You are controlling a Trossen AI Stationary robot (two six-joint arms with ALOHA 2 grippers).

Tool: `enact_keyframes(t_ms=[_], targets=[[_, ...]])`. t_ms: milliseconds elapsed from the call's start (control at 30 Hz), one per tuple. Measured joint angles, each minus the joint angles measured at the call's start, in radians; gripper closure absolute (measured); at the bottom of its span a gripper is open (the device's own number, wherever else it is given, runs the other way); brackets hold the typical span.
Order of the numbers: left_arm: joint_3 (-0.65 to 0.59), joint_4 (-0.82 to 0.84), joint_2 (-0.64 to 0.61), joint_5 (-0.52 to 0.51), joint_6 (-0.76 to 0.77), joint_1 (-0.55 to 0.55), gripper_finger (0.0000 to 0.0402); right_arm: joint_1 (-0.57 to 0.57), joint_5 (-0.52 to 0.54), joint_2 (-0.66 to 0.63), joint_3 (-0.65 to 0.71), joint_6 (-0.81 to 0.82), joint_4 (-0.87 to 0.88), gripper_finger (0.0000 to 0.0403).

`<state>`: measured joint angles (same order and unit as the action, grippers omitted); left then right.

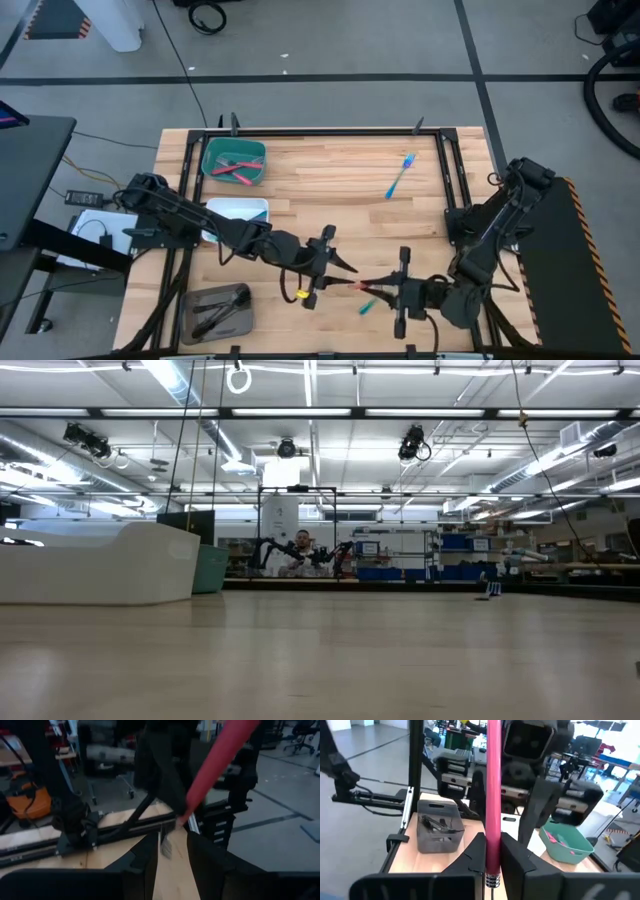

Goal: Sort silverware by color (type)
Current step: Put the pink fork into the green bin

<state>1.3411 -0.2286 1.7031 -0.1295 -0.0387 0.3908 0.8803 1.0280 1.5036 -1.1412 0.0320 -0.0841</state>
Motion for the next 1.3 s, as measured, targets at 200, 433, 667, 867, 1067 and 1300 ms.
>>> enact_keyframes(t_ms=[200,433,667,867,1067,1300], targets=[[0.000,-0.016,0.000,0.004,-0.031,0.002,0.0287,-0.023,0.000,0.000,0.000,0.078,0.039,0.0364],[0.000,-0.064,0.000,0.002,-0.053,0.006,0.0287,-0.039,-0.006,0.000,0.000,0.158,0.115,0.0363],[0.000,-0.091,-0.001,0.002,-0.082,0.005,0.0288,-0.046,-0.013,0.000,0.000,0.168,0.125,0.0362],[0.000,-0.088,-0.001,0.001,-0.081,-0.003,0.0335,-0.058,-0.012,0.000,0.000,0.167,0.143,0.0362],[0.000,-0.072,-0.002,-0.002,-0.086,-0.016,0.0363,-0.067,-0.012,0.000,0.000,0.167,0.145,0.0362],[0.000,-0.058,-0.003,0.001,-0.077,-0.029,0.0363,-0.073,-0.023,0.000,0.000,0.133,0.152,0.0326]])
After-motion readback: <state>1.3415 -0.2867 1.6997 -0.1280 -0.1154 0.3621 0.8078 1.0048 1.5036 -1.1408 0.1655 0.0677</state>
